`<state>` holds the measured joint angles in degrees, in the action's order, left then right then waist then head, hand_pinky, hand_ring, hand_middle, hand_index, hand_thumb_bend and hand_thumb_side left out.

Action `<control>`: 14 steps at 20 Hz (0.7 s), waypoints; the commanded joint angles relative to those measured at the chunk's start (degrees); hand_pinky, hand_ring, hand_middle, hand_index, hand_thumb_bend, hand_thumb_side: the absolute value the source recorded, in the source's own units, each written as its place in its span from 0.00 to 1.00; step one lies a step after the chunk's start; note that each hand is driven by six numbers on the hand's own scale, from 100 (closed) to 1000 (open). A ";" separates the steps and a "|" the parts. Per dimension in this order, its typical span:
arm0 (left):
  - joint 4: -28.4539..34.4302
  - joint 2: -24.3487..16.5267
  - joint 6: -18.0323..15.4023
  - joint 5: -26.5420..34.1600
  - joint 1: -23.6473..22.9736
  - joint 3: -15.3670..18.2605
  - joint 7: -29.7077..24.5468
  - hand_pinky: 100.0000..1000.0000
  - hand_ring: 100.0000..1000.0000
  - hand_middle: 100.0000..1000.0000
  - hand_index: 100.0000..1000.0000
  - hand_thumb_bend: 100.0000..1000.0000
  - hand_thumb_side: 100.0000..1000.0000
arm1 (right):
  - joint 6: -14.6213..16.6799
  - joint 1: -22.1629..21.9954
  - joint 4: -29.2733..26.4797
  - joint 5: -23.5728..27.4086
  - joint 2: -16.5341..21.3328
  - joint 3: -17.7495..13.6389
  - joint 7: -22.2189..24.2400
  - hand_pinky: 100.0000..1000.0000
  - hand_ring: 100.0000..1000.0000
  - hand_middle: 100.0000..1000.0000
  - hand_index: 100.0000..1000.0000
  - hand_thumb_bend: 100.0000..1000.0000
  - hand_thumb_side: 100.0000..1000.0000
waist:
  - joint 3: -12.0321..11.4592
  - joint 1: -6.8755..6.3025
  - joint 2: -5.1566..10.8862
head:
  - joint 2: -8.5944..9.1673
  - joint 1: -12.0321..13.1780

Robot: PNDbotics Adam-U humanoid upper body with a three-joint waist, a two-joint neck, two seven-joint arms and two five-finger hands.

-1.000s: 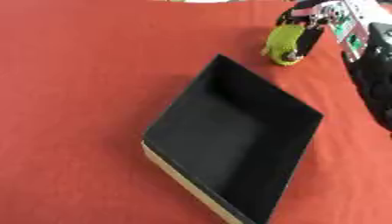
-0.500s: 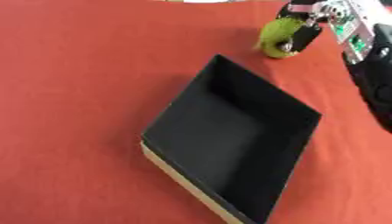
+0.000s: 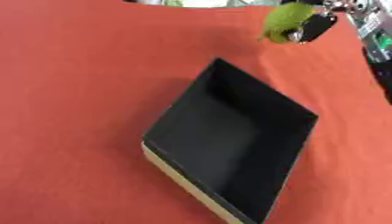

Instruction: Pick up objects on the table and place them in the box.

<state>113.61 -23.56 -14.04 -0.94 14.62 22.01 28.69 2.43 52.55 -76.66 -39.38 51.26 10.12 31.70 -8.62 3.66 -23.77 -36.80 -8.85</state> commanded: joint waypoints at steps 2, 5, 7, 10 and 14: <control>0.98 -1.77 0.05 0.12 0.35 0.36 0.06 0.63 0.56 0.62 0.76 0.00 0.48 | -3.14 -3.92 -12.95 3.95 6.85 -2.85 -5.52 0.71 0.59 0.56 0.68 0.04 0.00 | 0.34 -0.14 1.82 | -0.41 0.51; 0.98 -1.91 0.05 0.10 0.34 0.36 0.16 0.63 0.56 0.61 0.76 0.00 0.48 | -6.74 -9.04 -22.76 7.00 9.80 -3.92 -8.99 0.71 0.57 0.55 0.68 0.04 0.01 | 0.58 -0.18 1.90 | -0.51 0.79; 0.98 -2.16 0.02 0.05 0.27 0.39 0.32 0.63 0.56 0.61 0.76 0.00 0.48 | -7.45 -13.45 -31.83 8.28 12.60 -4.24 -10.80 0.71 0.58 0.55 0.68 0.06 0.01 | 1.13 -0.36 2.08 | -0.71 1.34; 0.98 -2.46 -0.02 0.00 0.29 0.21 0.41 0.63 0.56 0.61 0.76 0.00 0.47 | -5.41 -16.64 -37.21 10.68 15.18 -3.32 -13.64 0.76 0.61 0.54 0.67 0.04 0.00 | 1.58 -0.58 2.42 | -0.89 1.42; 0.98 -2.51 -0.02 -0.13 0.04 0.16 0.51 0.63 0.56 0.61 0.76 0.00 0.47 | -1.39 -18.19 -37.89 12.58 16.68 -1.71 -17.87 0.70 0.59 0.53 0.65 0.01 0.00 | 1.81 -0.83 2.70 | -0.93 1.43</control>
<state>113.61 -24.14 -13.97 -0.97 14.56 22.00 28.93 0.17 33.88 -113.36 -27.73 65.12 8.84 15.23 -6.86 3.03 -22.54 -37.73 -7.59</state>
